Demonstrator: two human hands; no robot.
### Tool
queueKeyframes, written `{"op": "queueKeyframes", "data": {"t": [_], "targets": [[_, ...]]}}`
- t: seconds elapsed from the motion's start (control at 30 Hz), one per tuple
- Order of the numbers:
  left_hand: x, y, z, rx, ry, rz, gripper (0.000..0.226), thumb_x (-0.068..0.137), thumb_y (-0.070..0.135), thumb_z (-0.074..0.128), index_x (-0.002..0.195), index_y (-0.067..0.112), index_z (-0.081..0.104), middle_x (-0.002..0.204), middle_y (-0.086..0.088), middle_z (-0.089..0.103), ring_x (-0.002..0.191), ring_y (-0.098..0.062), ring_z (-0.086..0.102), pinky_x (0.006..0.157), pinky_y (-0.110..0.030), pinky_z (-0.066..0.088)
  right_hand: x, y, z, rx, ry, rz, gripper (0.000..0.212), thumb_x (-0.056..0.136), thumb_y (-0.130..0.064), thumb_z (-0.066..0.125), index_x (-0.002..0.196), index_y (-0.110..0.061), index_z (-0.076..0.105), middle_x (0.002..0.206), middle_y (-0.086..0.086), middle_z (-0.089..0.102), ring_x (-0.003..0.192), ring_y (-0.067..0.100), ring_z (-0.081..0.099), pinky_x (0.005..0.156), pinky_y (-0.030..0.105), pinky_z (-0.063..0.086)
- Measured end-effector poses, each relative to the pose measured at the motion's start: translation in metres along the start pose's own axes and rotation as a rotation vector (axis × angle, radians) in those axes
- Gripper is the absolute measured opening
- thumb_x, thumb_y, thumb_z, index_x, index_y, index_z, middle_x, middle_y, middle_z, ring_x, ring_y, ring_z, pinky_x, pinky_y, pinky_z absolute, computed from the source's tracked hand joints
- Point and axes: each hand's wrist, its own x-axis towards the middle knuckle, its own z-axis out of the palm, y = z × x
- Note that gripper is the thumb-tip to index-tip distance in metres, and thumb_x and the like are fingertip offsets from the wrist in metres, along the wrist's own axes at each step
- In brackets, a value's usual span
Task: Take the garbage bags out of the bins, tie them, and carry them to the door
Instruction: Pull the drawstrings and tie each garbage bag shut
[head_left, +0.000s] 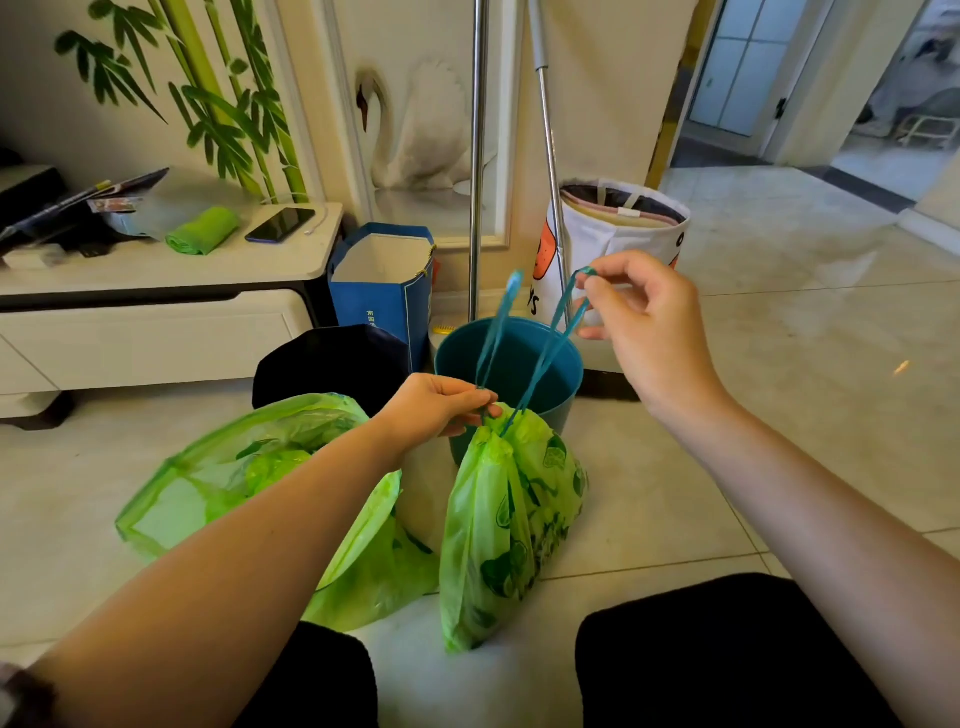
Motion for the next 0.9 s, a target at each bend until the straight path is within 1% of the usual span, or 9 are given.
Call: {"op": "queueKeyframes", "data": {"t": [0.1, 0.2, 0.3, 0.47, 0.57, 0.63, 0.73, 0.83, 0.9], "targets": [[0.003, 0.002, 0.003, -0.023, 0.061, 0.012, 0.013, 0.089, 0.021, 0.064, 0.087, 0.018, 0.076, 0.083, -0.004, 0.076, 0.083, -0.017, 0.066, 0.086, -0.035, 0.052, -0.004, -0.002, 0.003, 0.006, -0.088, -0.035, 0.009, 0.092, -0.011, 0.055, 0.094, -0.014, 0.064, 0.092, 0.003, 0.069, 0.088, 0.016, 0.067, 0.066, 0.023, 0.058], [0.001, 0.005, 0.007, 0.119, 0.004, 0.094, 0.014, 0.09, 0.016, 0.062, 0.086, 0.017, 0.075, 0.068, -0.002, 0.07, 0.069, -0.008, 0.062, 0.071, -0.021, 0.055, -0.007, -0.006, 0.009, -0.01, -0.138, -0.107, 0.01, 0.091, -0.013, 0.057, 0.09, -0.018, 0.064, 0.089, 0.004, 0.068, 0.076, 0.01, 0.063, 0.061, 0.016, 0.053], [-0.003, 0.012, 0.013, 0.344, -0.132, 0.181, 0.019, 0.09, 0.011, 0.058, 0.079, 0.011, 0.075, 0.07, -0.011, 0.065, 0.069, -0.015, 0.055, 0.074, -0.033, 0.051, -0.007, -0.005, 0.014, 0.02, -0.147, -0.091, 0.01, 0.091, -0.009, 0.056, 0.093, -0.014, 0.065, 0.086, 0.009, 0.067, 0.066, 0.006, 0.063, 0.06, 0.021, 0.056], [-0.007, 0.018, 0.019, 0.456, -0.269, 0.177, 0.019, 0.083, 0.001, 0.058, 0.096, -0.008, 0.067, 0.079, -0.015, 0.057, 0.074, -0.019, 0.049, 0.075, -0.034, 0.045, 0.0, 0.002, 0.016, 0.121, -0.116, 0.012, 0.011, 0.092, -0.004, 0.054, 0.097, -0.002, 0.064, 0.085, 0.005, 0.063, 0.065, 0.012, 0.069, 0.065, 0.025, 0.059], [-0.009, 0.018, 0.021, 0.451, -0.293, 0.2, 0.023, 0.081, 0.006, 0.065, 0.084, -0.015, 0.057, 0.072, -0.013, 0.045, 0.068, -0.02, 0.041, 0.069, -0.034, 0.038, 0.002, 0.006, 0.017, 0.16, -0.115, 0.049, 0.011, 0.092, -0.003, 0.054, 0.098, 0.001, 0.063, 0.088, 0.008, 0.063, 0.068, 0.014, 0.07, 0.068, 0.025, 0.059], [-0.011, 0.017, 0.023, 0.435, -0.281, 0.243, 0.04, 0.082, 0.02, 0.071, 0.066, -0.009, 0.048, 0.066, -0.014, 0.041, 0.064, -0.023, 0.041, 0.066, -0.034, 0.038, 0.002, 0.008, 0.018, 0.167, -0.126, 0.056, 0.011, 0.092, -0.003, 0.054, 0.098, 0.0, 0.063, 0.087, 0.008, 0.063, 0.068, 0.013, 0.07, 0.068, 0.026, 0.059], [-0.011, 0.018, 0.03, 0.411, -0.229, 0.258, 0.039, 0.082, 0.028, 0.072, 0.059, 0.003, 0.052, 0.063, -0.022, 0.051, 0.062, -0.03, 0.054, 0.068, -0.036, 0.048, 0.002, 0.009, 0.02, 0.169, -0.154, 0.042, 0.012, 0.091, -0.002, 0.055, 0.099, 0.001, 0.064, 0.082, 0.007, 0.063, 0.068, 0.012, 0.068, 0.067, 0.024, 0.059], [-0.009, 0.019, 0.037, 0.417, -0.227, 0.257, 0.028, 0.088, 0.027, 0.066, 0.072, 0.005, 0.071, 0.067, -0.008, 0.067, 0.059, -0.008, 0.058, 0.065, -0.02, 0.047, 0.001, 0.009, 0.022, 0.163, -0.21, 0.011, 0.011, 0.091, -0.003, 0.056, 0.099, -0.004, 0.064, 0.087, 0.01, 0.066, 0.074, 0.013, 0.069, 0.07, 0.026, 0.059], [-0.009, 0.019, 0.037, 0.397, -0.244, 0.252, 0.031, 0.09, 0.024, 0.063, 0.068, 0.004, 0.071, 0.077, -0.012, 0.072, 0.068, -0.012, 0.064, 0.068, -0.018, 0.048, 0.0, 0.014, 0.022, 0.112, -0.262, 0.025, 0.013, 0.091, -0.008, 0.056, 0.102, -0.011, 0.064, 0.092, 0.008, 0.066, 0.082, 0.014, 0.069, 0.073, 0.027, 0.06]]}}
